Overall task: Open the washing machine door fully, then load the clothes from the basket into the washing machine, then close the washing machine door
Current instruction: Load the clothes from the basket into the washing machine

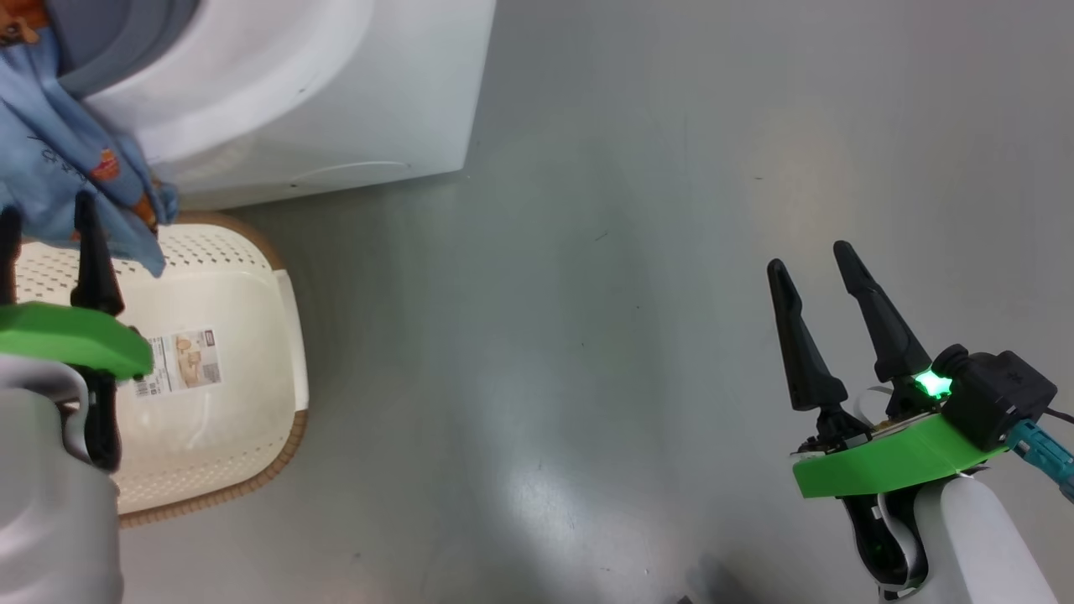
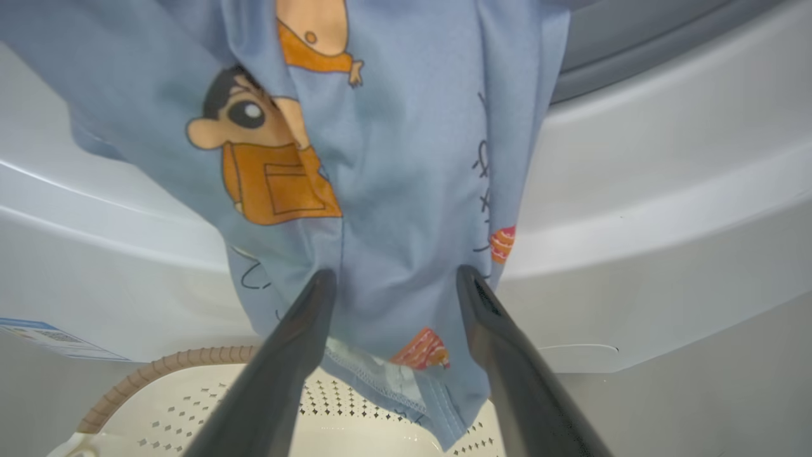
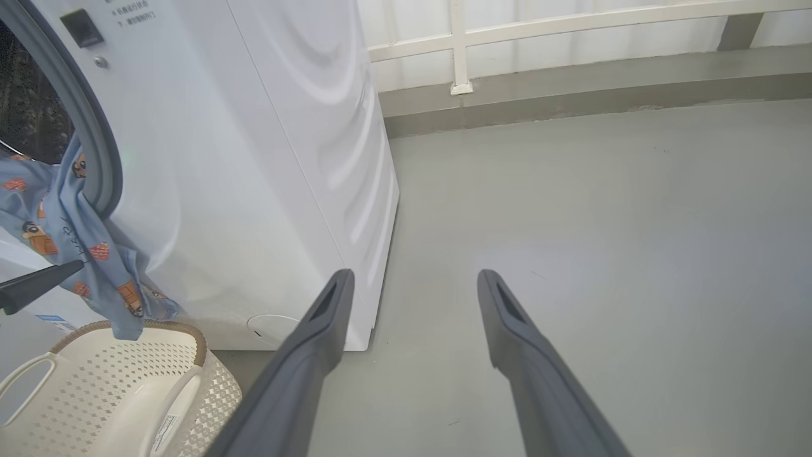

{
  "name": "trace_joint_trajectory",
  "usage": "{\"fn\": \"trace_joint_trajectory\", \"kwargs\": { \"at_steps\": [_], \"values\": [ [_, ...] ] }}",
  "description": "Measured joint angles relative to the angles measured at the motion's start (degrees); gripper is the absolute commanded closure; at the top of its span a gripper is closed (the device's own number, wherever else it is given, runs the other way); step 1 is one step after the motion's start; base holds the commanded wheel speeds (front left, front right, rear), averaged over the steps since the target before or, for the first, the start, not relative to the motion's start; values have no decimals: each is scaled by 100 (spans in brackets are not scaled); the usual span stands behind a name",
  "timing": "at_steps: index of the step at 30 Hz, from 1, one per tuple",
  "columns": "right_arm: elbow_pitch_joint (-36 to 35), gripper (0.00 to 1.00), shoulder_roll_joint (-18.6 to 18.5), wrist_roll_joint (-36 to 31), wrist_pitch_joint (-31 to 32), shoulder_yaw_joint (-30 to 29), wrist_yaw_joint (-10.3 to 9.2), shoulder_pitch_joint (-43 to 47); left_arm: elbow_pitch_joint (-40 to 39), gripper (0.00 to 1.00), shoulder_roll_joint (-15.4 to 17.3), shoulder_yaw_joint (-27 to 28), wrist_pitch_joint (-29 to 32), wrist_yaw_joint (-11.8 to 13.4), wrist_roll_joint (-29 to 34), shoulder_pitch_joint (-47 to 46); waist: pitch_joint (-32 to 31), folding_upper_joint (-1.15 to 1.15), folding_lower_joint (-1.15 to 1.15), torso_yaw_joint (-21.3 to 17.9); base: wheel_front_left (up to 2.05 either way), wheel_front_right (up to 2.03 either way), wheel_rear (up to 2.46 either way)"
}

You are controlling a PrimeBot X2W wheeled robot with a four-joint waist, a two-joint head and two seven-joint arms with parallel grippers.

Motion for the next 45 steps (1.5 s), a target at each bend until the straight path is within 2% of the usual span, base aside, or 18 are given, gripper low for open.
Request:
{"fn": "trace_joint_trajectory", "kwargs": {
  "at_steps": [13,14,16,17,18,28,38,45],
  "values": [
    [29,0,80,0,1,120,0,-4,947,0,311,-319,0,0,-321,-856,103,0,0,-221,0,0,0],
    [29,0,80,0,1,127,0,-5,999,4,345,-325,-1,0,-325,-901,101,0,0,-232,0,0,0],
    [31,0,79,0,1,146,0,-7,1094,56,397,-319,0,0,-383,-985,93,0,0,-256,0,0,0],
    [32,0,79,0,1,158,0,-9,1132,76,414,-319,0,0,-412,-1021,88,0,0,-270,0,0,0],
    [34,0,78,1,1,170,0,-9,1161,100,425,-319,0,0,-425,-1040,79,0,0,-283,0,0,0],
    [36,0,56,0,1,127,0,2,979,100,463,-280,0,0,-682,-962,-55,0,0,-269,0,0,0],
    [25,0,46,0,1,101,0,5,-364,100,234,438,15,0,-642,-435,-105,0,0,-24,0,0,0],
    [24,0,18,0,1,129,0,3,-901,100,234,452,15,0,-407,-514,-73,0,0,65,0,0,0]
  ]
}}
